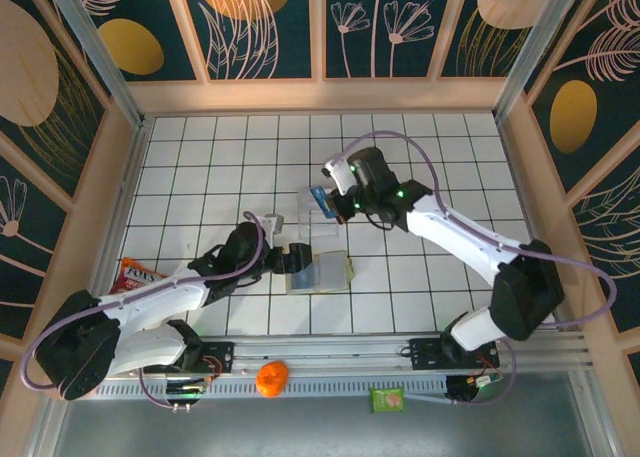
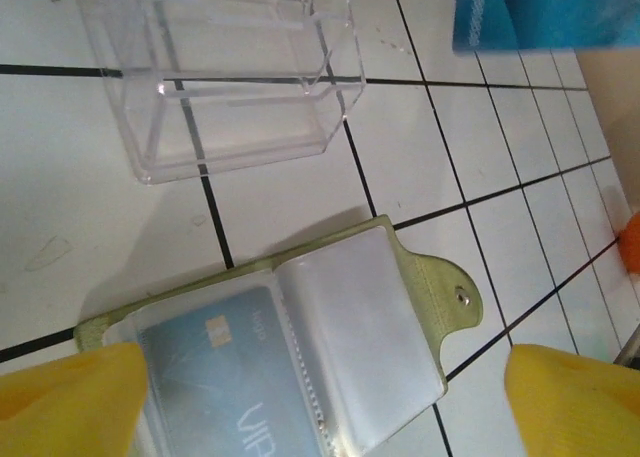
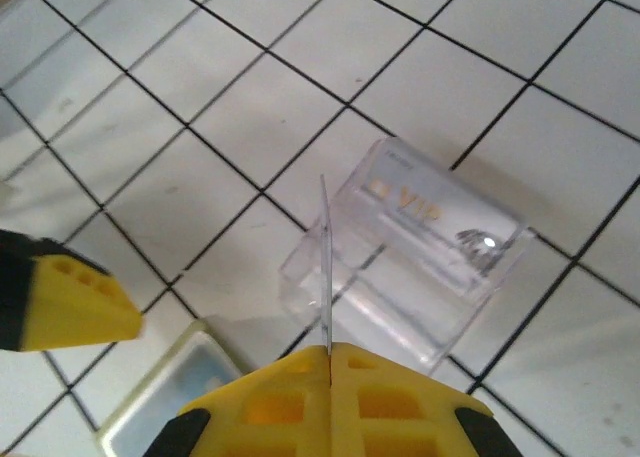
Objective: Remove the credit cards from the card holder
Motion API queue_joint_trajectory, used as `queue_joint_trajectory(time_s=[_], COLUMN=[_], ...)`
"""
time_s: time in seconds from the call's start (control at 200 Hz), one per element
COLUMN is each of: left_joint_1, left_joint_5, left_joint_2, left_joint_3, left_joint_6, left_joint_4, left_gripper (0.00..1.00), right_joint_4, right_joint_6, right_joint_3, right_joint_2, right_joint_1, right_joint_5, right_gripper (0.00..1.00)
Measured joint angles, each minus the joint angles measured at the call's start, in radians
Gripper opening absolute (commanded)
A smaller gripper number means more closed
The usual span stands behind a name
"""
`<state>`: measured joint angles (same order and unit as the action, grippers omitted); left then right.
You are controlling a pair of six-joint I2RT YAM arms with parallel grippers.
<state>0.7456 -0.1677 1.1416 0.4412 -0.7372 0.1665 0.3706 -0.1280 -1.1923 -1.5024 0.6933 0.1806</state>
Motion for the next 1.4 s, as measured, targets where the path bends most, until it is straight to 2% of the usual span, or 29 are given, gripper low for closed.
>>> queue_joint_trajectory(time_s=[0.215, 0.485, 0.721, 0.971, 1.401], left_joint_1=[-0.041, -0.079, -0.080, -0.080, -0.080], left_joint_5=[0.019, 0.054, 0.090, 0.130, 0.152], left_joint_2=[-0.077, -0.160, -0.164, -0.195, -0.206], left_joint_3=[-0.056, -0.085, -0.085, -0.084, -0.084], left_joint_6=[-0.008, -0.024, -0.029, -0.045, -0.056], left_joint_4=[-0.066, -0.140, -0.208, -0.254, -0.284], left_gripper=[0.98, 0.99, 0.99, 0.99, 0.99], right_joint_4=[0.194, 0.355, 0.450, 0.506, 0.514], right_joint_6=[-0.225, -0.439, -0.559, -0.650, -0.687], right_joint_3=[-0.257, -0.469, -0.536, -0.536, -0.536], right_joint_2=[-0.200, -0.314, -0.392, -0.398, -0.477], right_joint_1=[-0.014, -0.013, -0.011, 0.006, 0.014], right_joint_5=[0.003, 0.010, 0.030, 0.081, 0.071], right_gripper=[0.00, 0.00, 0.00, 0.00, 0.00])
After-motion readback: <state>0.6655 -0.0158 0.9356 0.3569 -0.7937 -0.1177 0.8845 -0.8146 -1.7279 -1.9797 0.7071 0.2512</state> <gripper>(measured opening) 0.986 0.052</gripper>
